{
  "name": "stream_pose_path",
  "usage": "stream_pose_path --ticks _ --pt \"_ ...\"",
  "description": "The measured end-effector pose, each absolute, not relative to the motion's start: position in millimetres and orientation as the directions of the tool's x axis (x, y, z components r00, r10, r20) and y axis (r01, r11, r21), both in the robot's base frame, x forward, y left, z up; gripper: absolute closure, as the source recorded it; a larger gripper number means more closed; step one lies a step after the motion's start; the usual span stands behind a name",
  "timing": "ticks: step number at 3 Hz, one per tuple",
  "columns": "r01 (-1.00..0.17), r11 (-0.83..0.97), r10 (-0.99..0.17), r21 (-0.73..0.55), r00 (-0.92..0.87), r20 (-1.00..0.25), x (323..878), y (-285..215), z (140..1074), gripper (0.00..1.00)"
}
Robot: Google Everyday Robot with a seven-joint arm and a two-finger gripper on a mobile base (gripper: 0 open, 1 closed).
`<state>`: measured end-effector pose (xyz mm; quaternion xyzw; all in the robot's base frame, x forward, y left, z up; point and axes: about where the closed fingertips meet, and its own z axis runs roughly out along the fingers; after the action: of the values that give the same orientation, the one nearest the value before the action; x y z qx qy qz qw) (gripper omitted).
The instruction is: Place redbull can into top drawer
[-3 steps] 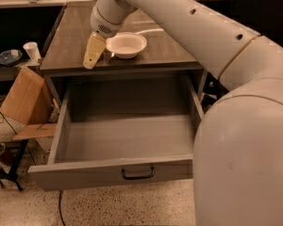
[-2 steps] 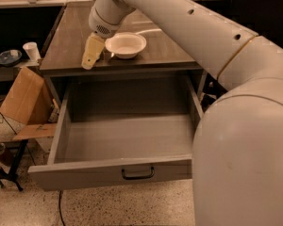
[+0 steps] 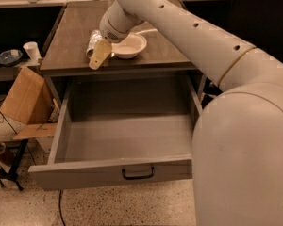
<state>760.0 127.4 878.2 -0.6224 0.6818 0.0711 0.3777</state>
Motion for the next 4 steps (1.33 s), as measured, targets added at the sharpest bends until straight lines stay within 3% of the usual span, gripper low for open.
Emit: stream_pose_path --ticks 1,4 --pt "-0.889 0.238 -0.765 -0.391 0.077 -0.64 788 129 871 0.0" --pt "-0.906 0.165 -0.757 -0.39 0.137 -0.639 803 156 884 0.0"
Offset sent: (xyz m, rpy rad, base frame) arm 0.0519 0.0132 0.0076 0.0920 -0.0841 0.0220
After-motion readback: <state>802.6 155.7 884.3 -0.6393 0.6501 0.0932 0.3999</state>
